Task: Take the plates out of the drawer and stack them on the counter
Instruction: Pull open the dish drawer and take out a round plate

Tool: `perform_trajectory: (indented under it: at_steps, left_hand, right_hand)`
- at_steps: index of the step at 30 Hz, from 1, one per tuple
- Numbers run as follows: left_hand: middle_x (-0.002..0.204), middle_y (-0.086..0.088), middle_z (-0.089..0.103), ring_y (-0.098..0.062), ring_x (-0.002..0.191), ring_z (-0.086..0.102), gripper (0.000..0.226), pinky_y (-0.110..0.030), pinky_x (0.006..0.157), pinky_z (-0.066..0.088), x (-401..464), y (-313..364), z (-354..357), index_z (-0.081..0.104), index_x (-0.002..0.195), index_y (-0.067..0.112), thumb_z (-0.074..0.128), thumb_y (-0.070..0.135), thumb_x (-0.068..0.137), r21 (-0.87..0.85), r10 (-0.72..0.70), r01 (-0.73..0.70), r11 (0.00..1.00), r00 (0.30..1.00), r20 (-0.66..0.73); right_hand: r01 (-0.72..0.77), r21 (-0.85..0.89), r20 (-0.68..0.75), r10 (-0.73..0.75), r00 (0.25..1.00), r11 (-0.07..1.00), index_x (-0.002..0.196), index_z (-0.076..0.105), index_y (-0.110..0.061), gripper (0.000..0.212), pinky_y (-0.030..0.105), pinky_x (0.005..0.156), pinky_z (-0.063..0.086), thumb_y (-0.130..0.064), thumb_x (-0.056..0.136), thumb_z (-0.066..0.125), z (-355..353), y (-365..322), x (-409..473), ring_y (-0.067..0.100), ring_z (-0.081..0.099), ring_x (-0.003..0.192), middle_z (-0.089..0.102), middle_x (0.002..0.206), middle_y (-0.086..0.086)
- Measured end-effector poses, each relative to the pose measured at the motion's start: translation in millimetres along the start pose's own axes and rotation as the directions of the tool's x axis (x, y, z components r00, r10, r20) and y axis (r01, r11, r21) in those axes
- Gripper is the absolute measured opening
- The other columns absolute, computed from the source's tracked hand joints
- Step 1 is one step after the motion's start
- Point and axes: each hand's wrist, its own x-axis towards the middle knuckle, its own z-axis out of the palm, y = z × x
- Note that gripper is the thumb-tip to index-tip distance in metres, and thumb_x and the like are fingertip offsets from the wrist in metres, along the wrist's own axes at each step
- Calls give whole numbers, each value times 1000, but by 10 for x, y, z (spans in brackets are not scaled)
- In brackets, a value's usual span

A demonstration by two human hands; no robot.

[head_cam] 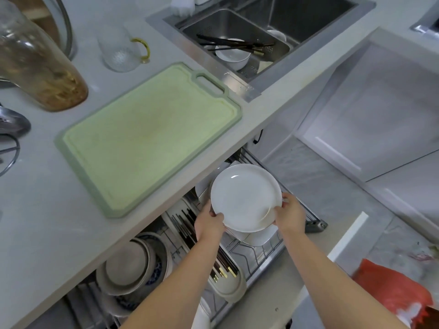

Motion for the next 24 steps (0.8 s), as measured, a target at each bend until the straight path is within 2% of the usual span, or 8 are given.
perform_trajectory:
  at_steps: [3,6,8,13,16,18,20,24]
  left_hand:
    - [86,9,57,-22,88,61,59,-35,72,57,-248,98,-15,52,131,30,50,-5,84,-42,32,-30,999,999,32]
    - [92,5,57,-28,97,62,57,-45,84,57,-500,226,-38,54,130,27,49,-6,84,-47,52,-48,998,995,88]
    - [95,4,55,-26,93,61,59,-47,83,57,-655,347,-64,52,132,29,51,-6,85,-66,47,-39,997,992,118]
    - [119,0,52,-35,109,59,61,-42,68,60,-1058,674,-124,44,138,30,49,-4,89,-58,105,-95,994,967,231]
    - [102,9,54,-32,109,58,58,-27,49,58,-1319,843,-123,47,136,29,45,-6,89,-93,163,-141,986,943,289]
    - [103,8,56,-31,109,59,56,-22,45,56,-1482,932,-108,46,136,27,45,-5,90,-103,176,-150,983,932,318]
    - [116,-1,57,-34,107,61,56,-24,48,56,-1639,985,-79,46,136,27,45,-4,90,-126,189,-153,980,913,361]
    - [119,-9,56,-37,98,65,59,-38,64,59,-1941,1075,-1,44,138,25,43,-8,89,-157,211,-159,975,887,410]
  right_hand:
    - [13,16,-24,-13,1000,1000,107,61,-11,38,56,78,56,5,75,48,-212,-50,-202,35,65,90,67,90,5]
    - [2,71,-40,0,999,997,112,60,-8,41,55,74,57,7,76,46,-424,-126,-396,37,66,87,66,89,5]
    - [-18,104,-66,24,998,994,115,58,-9,42,54,73,58,7,78,45,-572,-189,-520,35,66,84,63,89,2]
    - [-25,184,-127,49,991,983,111,55,-19,40,44,67,61,3,79,46,-932,-329,-836,27,67,71,61,96,1]
    - [-4,268,-161,49,986,963,110,56,-20,40,47,69,61,3,78,47,-1142,-391,-1010,22,66,65,60,89,-3]
    - [14,346,-184,53,982,938,114,56,-16,42,39,58,59,5,79,47,-1283,-431,-1116,22,64,67,61,92,2]
    - [25,408,-200,63,978,912,111,55,-16,39,31,48,54,7,80,47,-1435,-472,-1217,17,61,65,59,89,2]
    - [45,464,-220,65,973,885,115,56,-9,39,33,50,54,9,82,47,-1725,-486,-1356,16,58,62,57,89,3]
